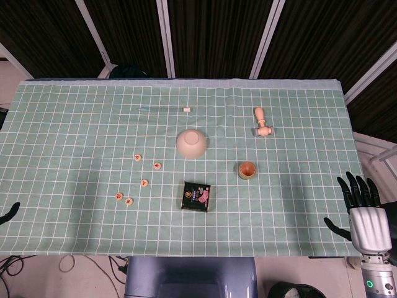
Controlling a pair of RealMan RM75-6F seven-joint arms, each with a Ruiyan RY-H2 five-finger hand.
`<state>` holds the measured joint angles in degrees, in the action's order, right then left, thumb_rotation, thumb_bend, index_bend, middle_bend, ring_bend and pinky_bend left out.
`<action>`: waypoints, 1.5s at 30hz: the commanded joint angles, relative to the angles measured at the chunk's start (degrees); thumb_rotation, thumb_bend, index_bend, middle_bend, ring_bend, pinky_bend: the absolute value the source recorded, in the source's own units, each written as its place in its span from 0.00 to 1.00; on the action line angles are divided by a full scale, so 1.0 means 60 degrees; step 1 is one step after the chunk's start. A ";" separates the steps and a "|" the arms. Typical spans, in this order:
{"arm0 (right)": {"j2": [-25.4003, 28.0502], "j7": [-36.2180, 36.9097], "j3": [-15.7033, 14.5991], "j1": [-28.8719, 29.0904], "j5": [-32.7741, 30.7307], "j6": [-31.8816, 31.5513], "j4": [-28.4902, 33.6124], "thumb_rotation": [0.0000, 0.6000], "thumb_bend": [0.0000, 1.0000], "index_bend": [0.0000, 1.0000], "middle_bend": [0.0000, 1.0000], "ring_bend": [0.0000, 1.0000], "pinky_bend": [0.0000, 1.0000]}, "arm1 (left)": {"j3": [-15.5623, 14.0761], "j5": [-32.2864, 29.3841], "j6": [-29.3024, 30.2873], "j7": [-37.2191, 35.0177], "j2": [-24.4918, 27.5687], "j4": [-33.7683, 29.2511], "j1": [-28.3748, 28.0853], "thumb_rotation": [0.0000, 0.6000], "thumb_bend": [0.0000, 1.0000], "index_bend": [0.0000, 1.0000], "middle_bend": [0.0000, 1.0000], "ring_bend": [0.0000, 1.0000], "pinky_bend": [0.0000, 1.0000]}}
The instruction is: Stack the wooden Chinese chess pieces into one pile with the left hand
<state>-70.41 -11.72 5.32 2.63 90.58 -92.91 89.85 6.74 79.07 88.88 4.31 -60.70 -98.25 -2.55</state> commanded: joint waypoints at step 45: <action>0.0047 0.0123 0.0068 -0.0086 -0.0363 0.0070 0.0299 1.00 0.23 0.09 0.01 0.00 0.00 | -0.0399 0.0248 -0.4039 0.3432 -0.1372 -0.0464 -0.2714 1.00 0.18 0.25 0.00 0.00 0.00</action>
<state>-70.13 -10.98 5.73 2.12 88.40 -92.50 91.65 4.36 82.71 67.91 20.89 -66.13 -100.84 -16.22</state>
